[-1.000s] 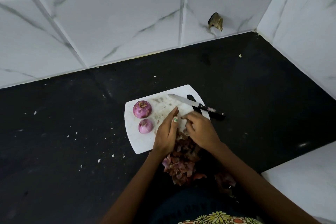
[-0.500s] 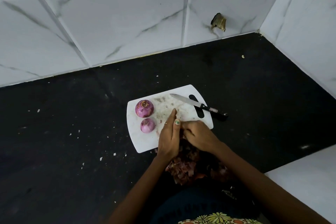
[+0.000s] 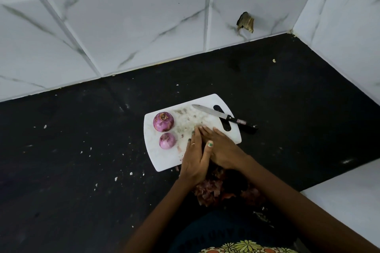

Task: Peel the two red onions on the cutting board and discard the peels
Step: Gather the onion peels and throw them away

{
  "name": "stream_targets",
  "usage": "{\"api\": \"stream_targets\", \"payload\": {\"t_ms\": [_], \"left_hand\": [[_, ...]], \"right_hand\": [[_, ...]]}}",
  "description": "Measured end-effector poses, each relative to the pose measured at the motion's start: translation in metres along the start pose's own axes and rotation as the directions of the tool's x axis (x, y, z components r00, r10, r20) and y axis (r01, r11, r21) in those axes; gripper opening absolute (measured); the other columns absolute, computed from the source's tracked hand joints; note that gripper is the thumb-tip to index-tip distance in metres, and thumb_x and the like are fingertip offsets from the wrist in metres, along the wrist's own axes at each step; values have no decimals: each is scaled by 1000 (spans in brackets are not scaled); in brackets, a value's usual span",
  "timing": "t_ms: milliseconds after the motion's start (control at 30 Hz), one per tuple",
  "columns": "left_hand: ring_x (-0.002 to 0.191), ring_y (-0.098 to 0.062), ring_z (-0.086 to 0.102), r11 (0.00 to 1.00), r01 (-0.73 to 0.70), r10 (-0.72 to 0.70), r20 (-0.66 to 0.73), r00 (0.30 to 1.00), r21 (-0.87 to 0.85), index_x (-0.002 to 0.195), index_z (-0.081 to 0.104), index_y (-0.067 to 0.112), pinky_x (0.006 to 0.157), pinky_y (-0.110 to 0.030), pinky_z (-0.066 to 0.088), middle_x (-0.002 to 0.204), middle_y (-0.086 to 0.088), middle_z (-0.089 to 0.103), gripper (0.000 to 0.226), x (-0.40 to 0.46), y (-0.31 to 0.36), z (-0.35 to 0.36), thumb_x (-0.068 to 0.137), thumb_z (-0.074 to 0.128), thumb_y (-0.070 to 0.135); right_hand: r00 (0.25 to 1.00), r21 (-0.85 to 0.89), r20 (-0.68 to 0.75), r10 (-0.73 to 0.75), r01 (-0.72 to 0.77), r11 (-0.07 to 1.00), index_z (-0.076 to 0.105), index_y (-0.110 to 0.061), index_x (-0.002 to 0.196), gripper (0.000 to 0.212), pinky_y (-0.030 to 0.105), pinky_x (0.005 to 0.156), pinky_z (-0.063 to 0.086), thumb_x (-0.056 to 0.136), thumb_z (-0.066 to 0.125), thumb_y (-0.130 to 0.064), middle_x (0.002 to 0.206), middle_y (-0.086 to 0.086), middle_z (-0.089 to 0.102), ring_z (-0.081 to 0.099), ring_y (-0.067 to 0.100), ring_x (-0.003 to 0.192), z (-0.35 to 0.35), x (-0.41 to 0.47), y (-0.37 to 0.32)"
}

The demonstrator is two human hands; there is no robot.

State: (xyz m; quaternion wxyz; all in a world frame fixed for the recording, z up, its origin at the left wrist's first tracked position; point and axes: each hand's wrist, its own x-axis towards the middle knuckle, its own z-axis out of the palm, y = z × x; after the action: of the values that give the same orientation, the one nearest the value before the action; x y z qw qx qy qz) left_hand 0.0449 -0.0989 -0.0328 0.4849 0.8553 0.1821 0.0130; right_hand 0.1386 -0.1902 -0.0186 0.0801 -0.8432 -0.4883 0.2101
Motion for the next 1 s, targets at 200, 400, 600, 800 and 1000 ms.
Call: {"api": "stream_targets", "payload": {"t_ms": [200, 400, 600, 800, 1000], "left_hand": [[141, -6, 30, 978, -7, -38, -210, 977, -210, 151, 28, 28, 116, -26, 27, 153, 5, 36, 78, -5, -4, -9, 88, 15, 71], [144, -4, 23, 985, -18, -6, -138, 990, -170, 150, 30, 26, 120, -32, 21, 156, 6, 31, 75, -8, -10, -8, 89, 14, 67], [138, 0, 33, 981, -137, 108, -203, 973, -134, 145, 42, 22, 114, -25, 30, 149, 9, 43, 64, -28, -13, -11, 95, 24, 56], [149, -9, 10, 973, -227, 231, -224, 947, 44, 152, 24, 20, 118, -21, 13, 162, 6, 13, 72, -43, -25, -1, 95, 19, 64], [148, -5, -2, 983, -162, 175, -194, 965, 80, 154, 9, 21, 119, -29, 8, 162, 11, -3, 74, -49, -25, 13, 95, 10, 65]], "right_hand": [[903, 378, -351, 249, -106, 920, 64, -15, 123, 34, 30, 101, 43, 94, 47, -13, 130, 2, 61, 55, 18, 121, -5, -22, 7], [961, 353, -181, 208, -134, 926, 58, -13, 129, 36, 31, 113, 27, 101, 42, -28, 145, 3, 46, 31, 16, 140, -7, -18, 4], [756, 679, -459, 467, -39, 733, 65, -14, 116, 27, 24, 99, 43, 99, 45, -21, 116, -5, 64, 55, 3, 111, -14, -60, 17], [666, 694, -470, 579, -126, 709, 46, -25, 135, 54, 32, 111, 29, 90, 33, -51, 141, -6, 45, 37, 7, 133, 24, -111, 24], [707, 632, -429, 562, -210, 746, 20, -21, 149, 70, 25, 116, 8, 90, 23, -58, 158, -11, 10, 4, -1, 145, 65, -102, -13]]}}
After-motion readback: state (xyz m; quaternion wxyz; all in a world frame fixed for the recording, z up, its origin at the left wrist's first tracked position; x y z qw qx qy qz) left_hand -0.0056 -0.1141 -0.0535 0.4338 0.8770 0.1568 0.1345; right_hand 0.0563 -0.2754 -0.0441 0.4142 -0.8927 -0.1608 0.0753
